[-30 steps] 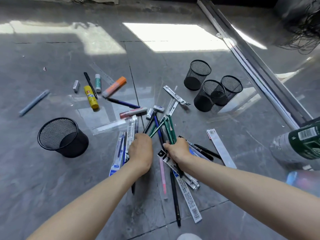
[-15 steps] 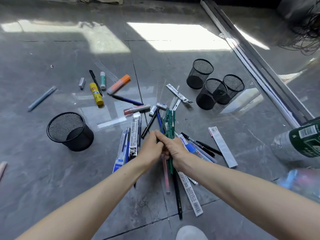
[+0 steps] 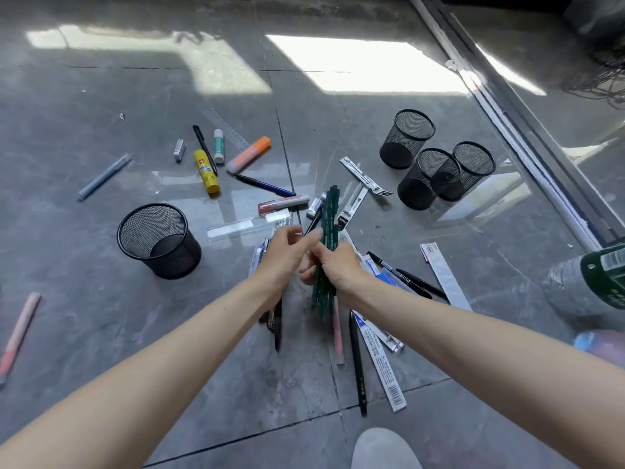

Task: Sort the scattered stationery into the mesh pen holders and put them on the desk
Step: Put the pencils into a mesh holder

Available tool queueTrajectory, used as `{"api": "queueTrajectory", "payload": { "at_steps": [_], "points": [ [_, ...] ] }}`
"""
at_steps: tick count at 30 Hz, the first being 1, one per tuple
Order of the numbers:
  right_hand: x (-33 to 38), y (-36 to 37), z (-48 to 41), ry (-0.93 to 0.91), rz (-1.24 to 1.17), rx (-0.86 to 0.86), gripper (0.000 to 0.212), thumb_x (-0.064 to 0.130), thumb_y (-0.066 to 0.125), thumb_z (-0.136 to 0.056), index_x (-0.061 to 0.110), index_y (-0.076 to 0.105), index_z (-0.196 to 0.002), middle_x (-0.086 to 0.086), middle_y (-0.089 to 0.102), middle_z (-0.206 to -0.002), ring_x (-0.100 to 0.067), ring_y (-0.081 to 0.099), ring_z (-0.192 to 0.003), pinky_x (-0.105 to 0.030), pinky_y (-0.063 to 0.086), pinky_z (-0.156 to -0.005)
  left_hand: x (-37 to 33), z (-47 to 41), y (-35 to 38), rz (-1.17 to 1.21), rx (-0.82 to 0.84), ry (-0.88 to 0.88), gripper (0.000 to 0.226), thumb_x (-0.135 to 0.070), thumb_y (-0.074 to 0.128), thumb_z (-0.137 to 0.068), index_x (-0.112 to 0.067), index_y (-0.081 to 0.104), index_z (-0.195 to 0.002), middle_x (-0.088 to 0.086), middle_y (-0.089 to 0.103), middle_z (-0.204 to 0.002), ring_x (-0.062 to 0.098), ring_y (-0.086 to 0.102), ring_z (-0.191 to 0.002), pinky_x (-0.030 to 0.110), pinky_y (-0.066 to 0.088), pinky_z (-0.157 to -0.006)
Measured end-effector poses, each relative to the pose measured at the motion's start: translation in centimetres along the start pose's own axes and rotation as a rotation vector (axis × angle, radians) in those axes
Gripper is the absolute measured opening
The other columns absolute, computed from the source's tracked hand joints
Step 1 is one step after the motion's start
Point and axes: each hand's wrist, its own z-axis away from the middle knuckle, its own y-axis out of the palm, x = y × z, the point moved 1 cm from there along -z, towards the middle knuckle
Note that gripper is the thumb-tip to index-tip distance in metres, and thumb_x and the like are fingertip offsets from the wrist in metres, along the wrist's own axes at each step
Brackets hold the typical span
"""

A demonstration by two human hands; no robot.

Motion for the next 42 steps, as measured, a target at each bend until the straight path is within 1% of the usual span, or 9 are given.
{"api": "queueTrajectory", "payload": {
  "at_steps": [3,6,8,11,16,22,31,34,42],
  "points": [
    [-0.2,0.6,0.2,-0.134,0.204,0.085,0.019,-0.005,0.039,-0.089,-0.001,0.056,-0.082,-0.010,0.051,-0.052,-0.014,0.045,-0.036,-0.024,0.040,-0.042,-0.9,0.0,-0.6,-0.001,0.214,-0.032,0.024,-0.027,0.071,-0.081,-0.015,0.062,-0.099,0.007,0.064,-0.085,0.010,0.058,-0.058,0.024,0.041,-0.052],
    [-0.9,0.8,-0.1,-0.247,0.230,0.046,0.024,-0.008,0.046,-0.086,0.009,0.057,-0.096,0.000,0.055,-0.059,-0.005,0.048,-0.044,-0.019,0.038,-0.042,-1.0,-0.4,-0.5,0.003,0.248,-0.005,0.009,-0.013,0.070,-0.082,-0.015,0.065,-0.090,0.006,0.066,-0.081,0.013,0.061,-0.072,0.026,0.046,-0.066],
    [-1.4,0.7,-0.4,-0.288,0.219,0.011,0.033,-0.007,0.051,-0.084,0.008,0.056,-0.113,0.002,0.061,-0.079,0.000,0.056,-0.065,-0.012,0.045,-0.057,-0.7,-0.7,0.1,-0.029,0.222,0.076,0.007,-0.009,0.067,-0.084,-0.015,0.066,-0.087,0.002,0.066,-0.079,0.011,0.061,-0.076,0.021,0.048,-0.072],
    [-1.2,0.1,-0.2,-0.379,0.255,-0.029,0.038,-0.003,0.054,-0.086,0.032,0.057,-0.100,0.012,0.062,-0.093,0.006,0.057,-0.086,-0.008,0.045,-0.077,-0.4,-0.6,1.0,-0.034,0.165,0.206,0.015,-0.007,0.062,-0.088,-0.021,0.065,-0.085,-0.007,0.066,-0.081,-0.003,0.062,-0.074,0.012,0.048,-0.075],
    [-1.0,-0.3,0.1,-0.546,0.321,-0.109,0.028,0.019,0.053,-0.076,0.040,0.051,-0.093,-0.004,0.059,-0.106,-0.022,0.057,-0.102,-0.030,0.048,-0.086,0.0,-0.5,1.6,-0.159,0.114,0.380,0.020,-0.030,0.064,-0.080,-0.020,0.066,-0.097,0.001,0.069,-0.096,0.012,0.064,-0.094,0.027,0.047,-0.087],
    [-0.5,-1.4,-0.1,-0.561,0.670,-0.170,0.027,0.022,0.065,-0.076,0.012,0.065,-0.101,-0.008,0.064,-0.096,-0.026,0.060,-0.084,-0.030,0.041,-0.068,0.7,-0.7,1.1,-0.188,0.113,0.385,0.052,-0.051,0.062,-0.067,-0.013,0.067,-0.102,0.001,0.069,-0.097,0.013,0.063,-0.094,0.026,0.047,-0.085],
    [-0.5,-1.2,-0.8,-0.548,0.580,-0.112,0.028,0.006,0.071,-0.074,0.011,0.067,-0.101,-0.006,0.064,-0.097,-0.019,0.062,-0.089,-0.019,0.044,-0.073,0.1,-1.4,0.5,-0.297,0.154,0.382,0.018,-0.030,0.068,-0.080,-0.016,0.068,-0.091,-0.002,0.069,-0.087,0.011,0.063,-0.087,0.027,0.046,-0.081],
    [-0.8,-1.4,-0.9,-0.549,0.570,-0.033,0.038,0.002,0.071,-0.069,0.011,0.064,-0.106,-0.009,0.063,-0.101,-0.024,0.061,-0.096,-0.036,0.051,-0.084,0.1,-1.6,0.0,-0.326,0.196,0.374,0.009,-0.021,0.068,-0.084,-0.029,0.064,-0.088,-0.012,0.067,-0.083,-0.001,0.062,-0.080,0.015,0.046,-0.075],
    [-0.8,-1.6,-1.4,-0.539,0.595,0.031,0.041,0.014,0.058,-0.066,0.013,0.061,-0.107,-0.008,0.060,-0.100,-0.020,0.060,-0.095,-0.033,0.051,-0.081,0.0,-2.4,-0.5,-0.362,0.263,0.337,0.010,-0.037,0.070,-0.081,-0.033,0.061,-0.083,-0.010,0.067,-0.084,0.006,0.062,-0.082,0.023,0.048,-0.077]
  ]
}}
